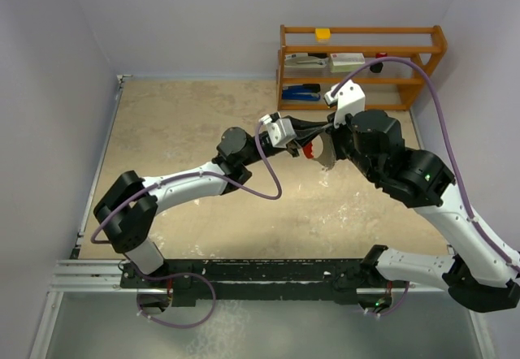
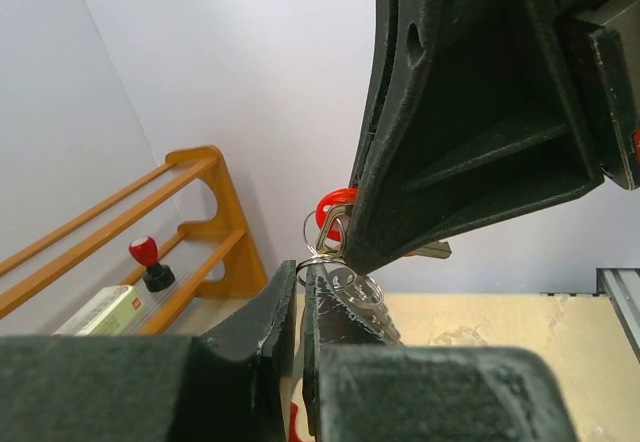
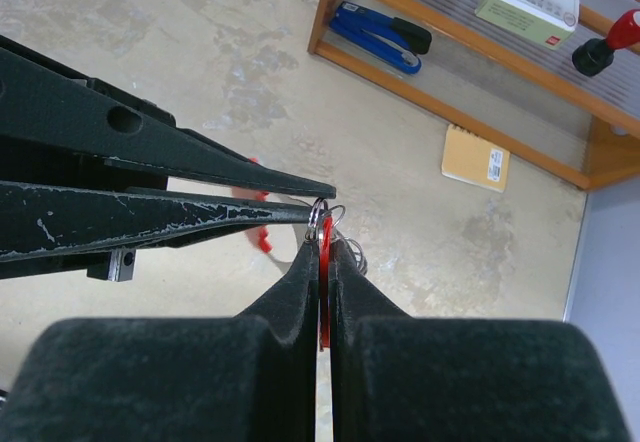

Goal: Remove the keys from the keyring

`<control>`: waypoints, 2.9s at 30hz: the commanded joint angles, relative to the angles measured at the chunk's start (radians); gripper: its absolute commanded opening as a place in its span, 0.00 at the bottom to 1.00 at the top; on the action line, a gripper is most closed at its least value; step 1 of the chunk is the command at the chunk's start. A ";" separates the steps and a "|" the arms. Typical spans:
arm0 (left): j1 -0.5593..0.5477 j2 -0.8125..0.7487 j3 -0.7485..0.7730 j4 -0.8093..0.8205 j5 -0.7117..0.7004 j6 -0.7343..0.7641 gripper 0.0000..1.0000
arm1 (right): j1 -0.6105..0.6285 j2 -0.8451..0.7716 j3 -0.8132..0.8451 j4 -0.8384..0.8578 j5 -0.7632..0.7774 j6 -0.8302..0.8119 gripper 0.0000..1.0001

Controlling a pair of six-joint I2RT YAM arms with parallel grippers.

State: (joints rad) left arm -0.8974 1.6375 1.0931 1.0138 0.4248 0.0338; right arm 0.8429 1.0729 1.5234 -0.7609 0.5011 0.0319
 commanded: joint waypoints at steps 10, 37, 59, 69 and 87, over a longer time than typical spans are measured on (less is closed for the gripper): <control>-0.023 -0.045 0.047 0.103 -0.028 -0.063 0.00 | 0.007 -0.003 0.011 0.084 -0.044 0.004 0.00; -0.023 -0.176 -0.073 0.128 -0.289 -0.013 0.00 | 0.008 -0.015 -0.017 0.109 -0.022 -0.014 0.00; -0.023 -0.448 -0.435 -0.311 -0.780 0.129 0.00 | 0.004 0.026 -0.271 0.321 0.029 0.026 0.00; -0.021 -0.399 -0.509 -0.289 -0.878 0.124 0.00 | -0.260 0.115 -0.397 0.370 -0.194 0.110 0.00; 0.239 -0.213 -0.603 -0.175 -0.815 -0.121 0.00 | -0.318 0.544 -0.485 0.585 -0.456 0.125 0.00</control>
State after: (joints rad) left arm -0.6872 1.3991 0.4843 0.7628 -0.3893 -0.0174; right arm 0.5270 1.5764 1.0264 -0.2760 0.1169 0.1425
